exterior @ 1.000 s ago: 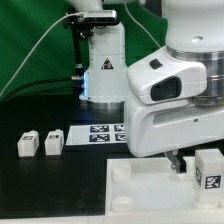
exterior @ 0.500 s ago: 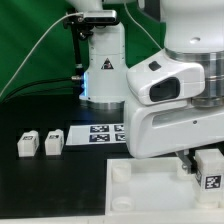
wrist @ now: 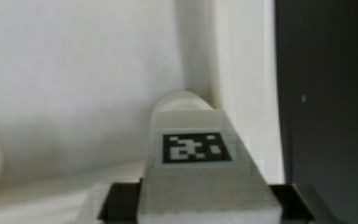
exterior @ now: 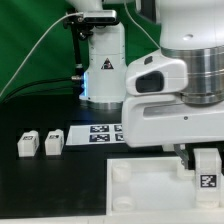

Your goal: Assemble one leg

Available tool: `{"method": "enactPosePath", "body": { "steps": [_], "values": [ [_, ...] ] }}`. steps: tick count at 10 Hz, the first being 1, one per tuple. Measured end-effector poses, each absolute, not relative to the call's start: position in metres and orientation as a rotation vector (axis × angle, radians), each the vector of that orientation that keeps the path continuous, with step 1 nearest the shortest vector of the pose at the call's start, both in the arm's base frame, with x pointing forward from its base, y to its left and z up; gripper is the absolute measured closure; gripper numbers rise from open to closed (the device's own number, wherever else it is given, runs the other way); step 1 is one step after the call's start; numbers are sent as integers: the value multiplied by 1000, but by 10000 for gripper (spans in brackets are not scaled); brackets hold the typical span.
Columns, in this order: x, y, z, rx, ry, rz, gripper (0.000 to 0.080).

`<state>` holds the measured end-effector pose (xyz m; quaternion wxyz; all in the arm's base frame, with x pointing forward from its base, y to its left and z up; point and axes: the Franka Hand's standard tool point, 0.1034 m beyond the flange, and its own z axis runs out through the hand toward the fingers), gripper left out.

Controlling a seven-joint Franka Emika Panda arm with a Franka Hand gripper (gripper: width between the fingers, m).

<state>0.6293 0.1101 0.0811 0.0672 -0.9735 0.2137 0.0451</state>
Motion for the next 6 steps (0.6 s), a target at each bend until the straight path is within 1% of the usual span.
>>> {"method": "enactPosePath", "body": {
  "steps": [2, 6],
  "values": [
    [628, 110, 81, -2775, 1118, 177, 506],
    [628, 114, 80, -2480, 1705, 219, 506]
  ]
}}
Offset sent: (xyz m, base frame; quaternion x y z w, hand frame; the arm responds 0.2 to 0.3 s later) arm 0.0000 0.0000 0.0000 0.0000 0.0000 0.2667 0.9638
